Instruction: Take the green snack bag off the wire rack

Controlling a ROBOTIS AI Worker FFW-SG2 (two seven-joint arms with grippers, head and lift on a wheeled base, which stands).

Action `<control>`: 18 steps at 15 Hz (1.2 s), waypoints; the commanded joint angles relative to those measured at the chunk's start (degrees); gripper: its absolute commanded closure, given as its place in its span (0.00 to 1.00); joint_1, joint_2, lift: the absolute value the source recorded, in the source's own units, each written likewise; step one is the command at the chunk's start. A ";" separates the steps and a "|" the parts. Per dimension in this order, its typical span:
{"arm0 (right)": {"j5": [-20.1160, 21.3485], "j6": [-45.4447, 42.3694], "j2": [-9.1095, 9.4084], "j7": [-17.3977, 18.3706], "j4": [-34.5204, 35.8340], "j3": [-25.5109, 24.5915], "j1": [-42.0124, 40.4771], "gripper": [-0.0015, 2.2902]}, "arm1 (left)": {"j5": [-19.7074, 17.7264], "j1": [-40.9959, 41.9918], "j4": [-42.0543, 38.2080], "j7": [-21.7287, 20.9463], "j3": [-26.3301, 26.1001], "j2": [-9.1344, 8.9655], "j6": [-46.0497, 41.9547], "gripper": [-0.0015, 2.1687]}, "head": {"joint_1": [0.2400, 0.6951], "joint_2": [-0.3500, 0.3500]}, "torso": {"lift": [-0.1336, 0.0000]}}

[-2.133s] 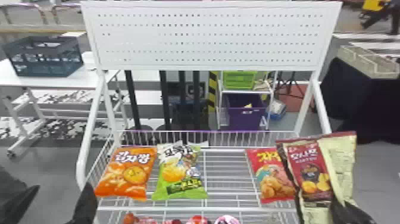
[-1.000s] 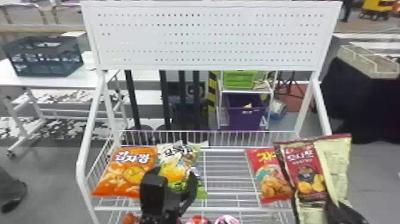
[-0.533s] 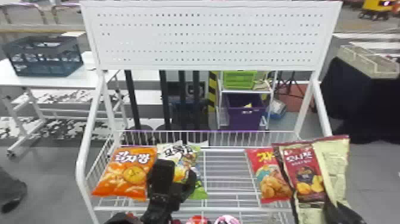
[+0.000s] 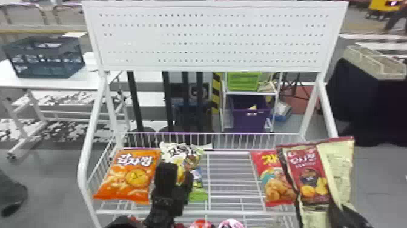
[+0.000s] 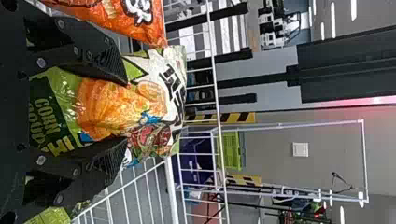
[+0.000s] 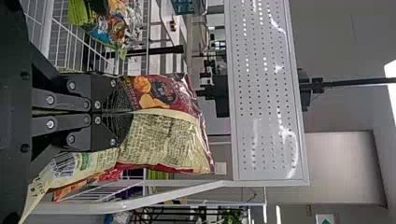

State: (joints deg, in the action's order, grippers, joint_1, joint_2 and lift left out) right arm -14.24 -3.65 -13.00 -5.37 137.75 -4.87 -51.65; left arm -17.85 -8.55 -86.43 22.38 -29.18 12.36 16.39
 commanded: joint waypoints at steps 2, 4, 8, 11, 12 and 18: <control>0.00 -0.08 0.08 0.01 -0.12 0.39 0.23 0.98 | -0.08 2.48 -5.68 -0.94 0.70 0.83 2.91 0.87 | 0.57 0.50 | 1.00; 0.00 -0.08 -0.01 0.01 -0.12 0.56 0.41 0.98 | 0.01 3.89 -8.23 -1.20 1.05 1.70 4.14 0.87 | 0.57 0.50 | 1.00; 0.00 -0.08 -0.01 0.10 -0.03 0.83 0.41 0.98 | -0.17 7.85 -14.73 -1.55 3.42 3.29 5.90 0.87 | 0.57 0.50 | 1.00; 0.00 -0.08 -0.01 0.10 0.32 1.00 0.50 0.98 | -0.25 13.73 -24.31 -1.29 6.59 5.75 5.72 0.87 | 0.57 0.50 | 1.00; 0.00 -0.08 -0.01 0.01 0.41 1.18 0.41 0.98 | -0.08 16.37 -28.18 -1.38 8.17 6.98 5.72 0.87 | 0.57 0.50 | 1.00; 0.88 -0.08 0.08 0.01 0.68 2.41 0.41 0.98 | 0.01 38.34 -48.04 -2.78 23.64 10.93 0.80 0.87 | 0.57 0.50 | 1.00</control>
State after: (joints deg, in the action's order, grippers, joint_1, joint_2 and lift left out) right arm -13.66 -3.73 -12.92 -5.36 138.39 -2.79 -51.24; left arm -17.94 23.95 -130.56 20.14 -9.67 22.96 20.24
